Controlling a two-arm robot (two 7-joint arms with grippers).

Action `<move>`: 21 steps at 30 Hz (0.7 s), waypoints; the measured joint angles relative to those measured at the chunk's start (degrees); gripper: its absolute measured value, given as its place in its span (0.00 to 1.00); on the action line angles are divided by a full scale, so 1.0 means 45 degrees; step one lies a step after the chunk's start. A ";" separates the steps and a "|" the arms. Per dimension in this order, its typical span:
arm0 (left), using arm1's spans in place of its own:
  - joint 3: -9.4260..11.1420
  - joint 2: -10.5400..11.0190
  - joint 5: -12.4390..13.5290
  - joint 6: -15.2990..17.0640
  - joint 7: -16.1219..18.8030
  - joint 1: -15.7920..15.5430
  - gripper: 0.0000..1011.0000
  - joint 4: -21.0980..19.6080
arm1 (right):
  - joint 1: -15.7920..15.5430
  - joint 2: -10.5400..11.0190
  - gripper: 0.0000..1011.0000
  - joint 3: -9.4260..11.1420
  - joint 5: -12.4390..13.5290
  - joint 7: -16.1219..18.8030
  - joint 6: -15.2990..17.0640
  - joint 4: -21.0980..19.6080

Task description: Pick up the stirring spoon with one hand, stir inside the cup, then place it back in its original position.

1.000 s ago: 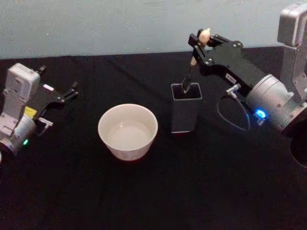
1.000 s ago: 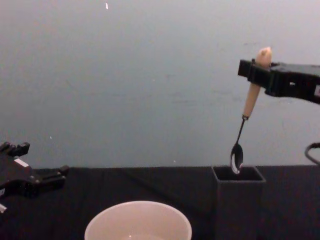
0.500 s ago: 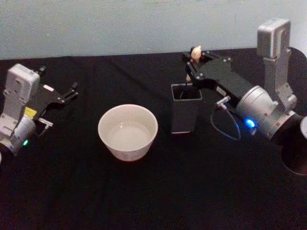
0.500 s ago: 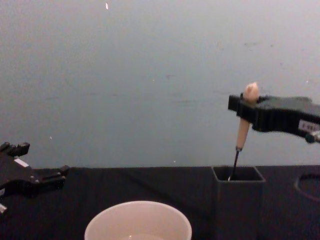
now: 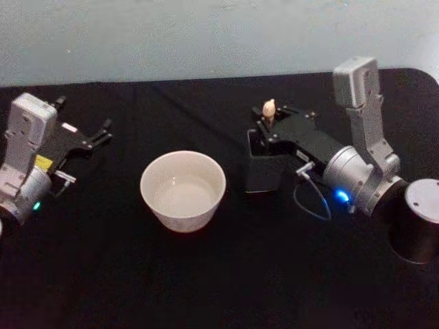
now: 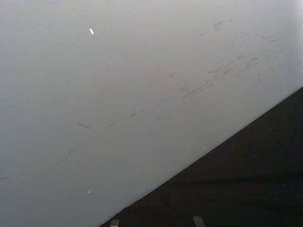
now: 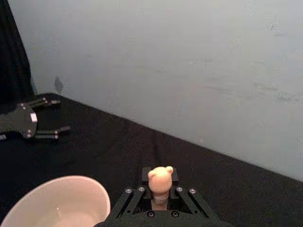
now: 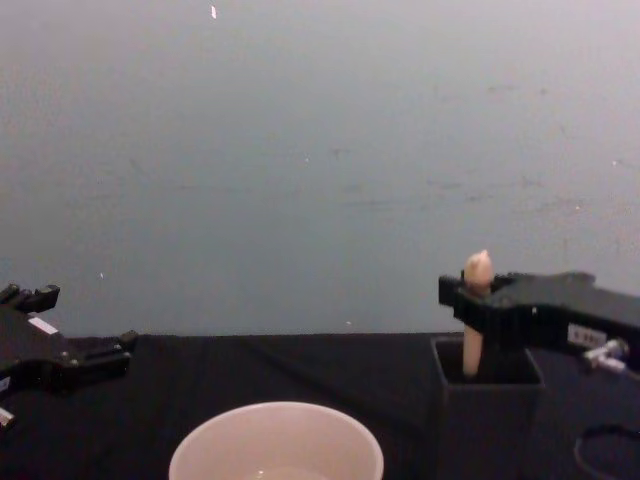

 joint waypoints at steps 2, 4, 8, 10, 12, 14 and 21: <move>0.0000 0.0000 -0.0001 0.0000 0.0001 0.0001 0.99 0.0001 | 0.0021 -0.0059 0.19 -0.0033 -0.0142 -0.0004 0.0046 0.0127; 0.0000 -0.0001 0.0000 0.0000 0.0001 0.0001 0.99 0.0000 | 0.0038 -0.0107 0.19 -0.0072 -0.0311 -0.0013 0.0061 0.0219; 0.0000 0.0000 0.0000 0.0000 0.0001 0.0000 0.99 0.0001 | 0.0046 -0.0125 0.19 -0.0096 -0.0421 -0.0020 0.0063 0.0262; 0.0000 0.0000 -0.0001 0.0000 0.0001 0.0001 0.99 0.0000 | 0.0046 -0.0121 0.19 -0.0092 -0.0415 -0.0020 0.0063 0.0261; 0.0000 0.0000 0.0000 0.0000 0.0000 0.0001 0.99 0.0000 | 0.0046 -0.0116 0.19 -0.0088 -0.0400 -0.0021 0.0063 0.0253; 0.0000 0.0000 0.0000 0.0000 0.0000 0.0000 0.99 0.0000 | 0.0046 -0.0113 0.19 -0.0084 -0.0377 -0.0020 0.0063 0.0246; 0.0000 0.0000 0.0000 0.0000 0.0001 0.0000 0.99 0.0001 | 0.0041 -0.0104 0.21 -0.0073 -0.0341 -0.0019 0.0062 0.0222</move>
